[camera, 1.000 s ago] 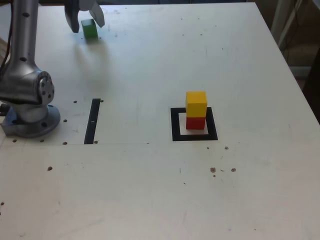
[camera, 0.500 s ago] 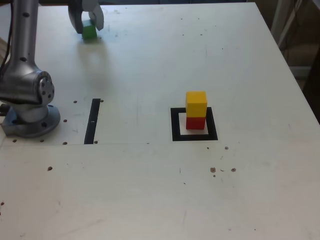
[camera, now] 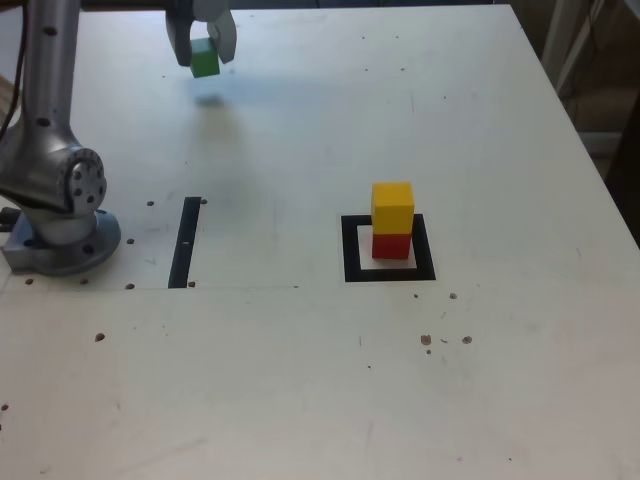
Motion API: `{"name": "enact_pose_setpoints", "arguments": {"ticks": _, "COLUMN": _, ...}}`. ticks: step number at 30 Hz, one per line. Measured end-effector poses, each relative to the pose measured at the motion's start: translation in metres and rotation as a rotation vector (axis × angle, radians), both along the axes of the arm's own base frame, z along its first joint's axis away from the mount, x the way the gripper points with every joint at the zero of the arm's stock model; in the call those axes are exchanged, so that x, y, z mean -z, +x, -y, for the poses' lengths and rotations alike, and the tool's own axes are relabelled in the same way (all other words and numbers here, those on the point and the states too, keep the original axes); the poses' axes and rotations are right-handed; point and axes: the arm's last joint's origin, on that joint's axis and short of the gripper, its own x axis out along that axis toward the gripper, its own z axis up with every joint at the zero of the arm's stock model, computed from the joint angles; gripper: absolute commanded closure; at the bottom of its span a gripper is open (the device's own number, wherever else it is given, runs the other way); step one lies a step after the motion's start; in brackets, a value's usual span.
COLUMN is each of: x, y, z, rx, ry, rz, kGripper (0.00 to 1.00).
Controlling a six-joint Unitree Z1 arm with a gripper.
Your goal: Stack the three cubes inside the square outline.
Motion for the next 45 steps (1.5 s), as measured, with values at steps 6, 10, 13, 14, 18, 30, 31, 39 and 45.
{"name": "enact_pose_setpoints", "arguments": {"ticks": 6, "x": -0.024, "y": 0.014, "z": 0.044, "rx": 0.038, "ry": 0.027, "rz": 0.04, "kGripper": 0.89}}
{"name": "enact_pose_setpoints", "arguments": {"ticks": 10, "x": -0.046, "y": 0.02, "z": 0.07, "rx": 0.067, "ry": 0.061, "rz": 0.059, "kGripper": 0.89}}
{"name": "enact_pose_setpoints", "arguments": {"ticks": 13, "x": -0.059, "y": 0.022, "z": 0.091, "rx": 0.093, "ry": 0.074, "rz": 0.068, "kGripper": 0.89}}
{"name": "enact_pose_setpoints", "arguments": {"ticks": 14, "x": -0.061, "y": 0.022, "z": 0.097, "rx": 0.1, "ry": 0.073, "rz": 0.069, "kGripper": 0.89}}
{"name": "enact_pose_setpoints", "arguments": {"ticks": 18, "x": -0.065, "y": 0.024, "z": 0.122, "rx": 0.132, "ry": 0.066, "rz": 0.074, "kGripper": 0.89}}
{"name": "enact_pose_setpoints", "arguments": {"ticks": 30, "x": -0.085, "y": 0.054, "z": 0.237, "rx": 0.274, "ry": 0.084, "rz": 0.083, "kGripper": 0.89}}
{"name": "enact_pose_setpoints", "arguments": {"ticks": 31, "x": -0.085, "y": 0.056, "z": 0.244, "rx": 0.274, "ry": 0.081, "rz": 0.081, "kGripper": 0.89}}
{"name": "enact_pose_setpoints", "arguments": {"ticks": 39, "x": -0.091, "y": 0.075, "z": 0.275, "rx": 0.327, "ry": 0.079, "rz": 0.123, "kGripper": 0.89}}
{"name": "enact_pose_setpoints", "arguments": {"ticks": 45, "x": -0.103, "y": 0.094, "z": 0.295, "rx": 0.357, "ry": 0.068, "rz": 0.145, "kGripper": 0.89}}
